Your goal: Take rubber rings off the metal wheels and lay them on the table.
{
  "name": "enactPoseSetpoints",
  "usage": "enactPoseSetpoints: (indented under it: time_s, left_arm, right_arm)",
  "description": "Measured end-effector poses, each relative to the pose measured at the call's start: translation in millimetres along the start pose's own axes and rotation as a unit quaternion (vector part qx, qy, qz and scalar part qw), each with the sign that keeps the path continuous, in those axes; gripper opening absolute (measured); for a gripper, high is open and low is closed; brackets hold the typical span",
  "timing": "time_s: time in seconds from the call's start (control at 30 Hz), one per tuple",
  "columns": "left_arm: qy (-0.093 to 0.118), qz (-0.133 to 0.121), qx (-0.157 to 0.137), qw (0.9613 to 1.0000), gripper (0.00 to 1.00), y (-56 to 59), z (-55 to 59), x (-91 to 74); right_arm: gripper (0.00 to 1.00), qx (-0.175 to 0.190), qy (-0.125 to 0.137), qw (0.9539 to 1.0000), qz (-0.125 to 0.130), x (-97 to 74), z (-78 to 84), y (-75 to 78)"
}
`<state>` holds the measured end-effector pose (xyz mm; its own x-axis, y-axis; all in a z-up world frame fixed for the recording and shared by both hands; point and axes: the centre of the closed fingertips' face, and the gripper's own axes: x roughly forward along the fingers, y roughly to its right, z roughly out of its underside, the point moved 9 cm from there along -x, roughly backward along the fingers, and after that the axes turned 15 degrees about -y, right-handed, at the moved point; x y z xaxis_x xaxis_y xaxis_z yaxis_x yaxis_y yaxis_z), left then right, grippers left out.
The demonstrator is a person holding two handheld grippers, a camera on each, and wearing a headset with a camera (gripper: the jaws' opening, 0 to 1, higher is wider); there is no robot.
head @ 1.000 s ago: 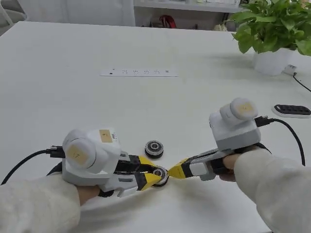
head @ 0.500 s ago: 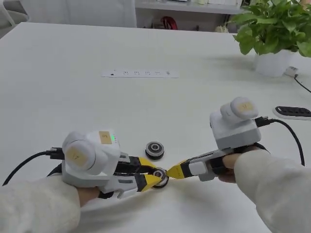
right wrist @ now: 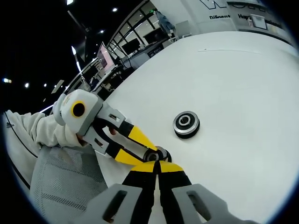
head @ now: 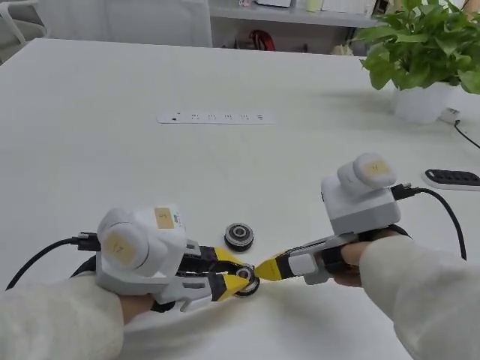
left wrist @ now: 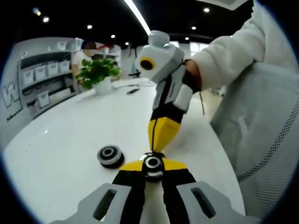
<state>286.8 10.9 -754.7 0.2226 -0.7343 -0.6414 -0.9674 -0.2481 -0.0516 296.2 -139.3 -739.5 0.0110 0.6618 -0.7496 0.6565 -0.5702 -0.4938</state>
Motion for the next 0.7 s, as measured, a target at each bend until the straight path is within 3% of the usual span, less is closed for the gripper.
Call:
enactPoseSetpoints:
  time_s: [0.37, 0.4, 0.43, 0.47, 0.57, 0.7]
  left_arm:
    - [0.001, -0.001, -0.002, 1.0000, 0.14, -0.1, 0.3, 0.1]
    - [0.001, -0.001, -0.002, 1.0000, 0.14, -0.2, 0.3, 0.1]
    - [0.000, -0.001, -0.002, 1.0000, 0.14, -0.3, 0.3, 0.1]
    - [0.001, -0.001, -0.002, 1.0000, 0.14, -0.3, 0.3, 0.2]
    - [0.002, 0.000, -0.004, 1.0000, 0.14, -0.4, 0.5, 0.1]
    - [0.003, -0.002, -0.008, 1.0000, 0.14, 0.1, 0.6, -0.1]
  right_arm:
    - [0.00, -0.006, 0.008, 0.9999, -0.011, 2.7, -3.1, -4.6]
    - [0.00, -0.002, 0.012, 0.9998, -0.017, 2.1, -3.6, -5.3]
    - [0.00, -0.006, 0.018, 0.9991, -0.039, 1.4, -5.0, -8.6]
    - [0.00, -0.001, 0.043, 0.9970, -0.064, 0.4, -9.5, -14.1]
    - [0.00, -0.022, 0.026, 0.9989, -0.032, 0.6, -9.9, -17.5]
    - [0.00, -0.017, 0.012, 0.9993, -0.032, 5.3, -2.9, -14.9]
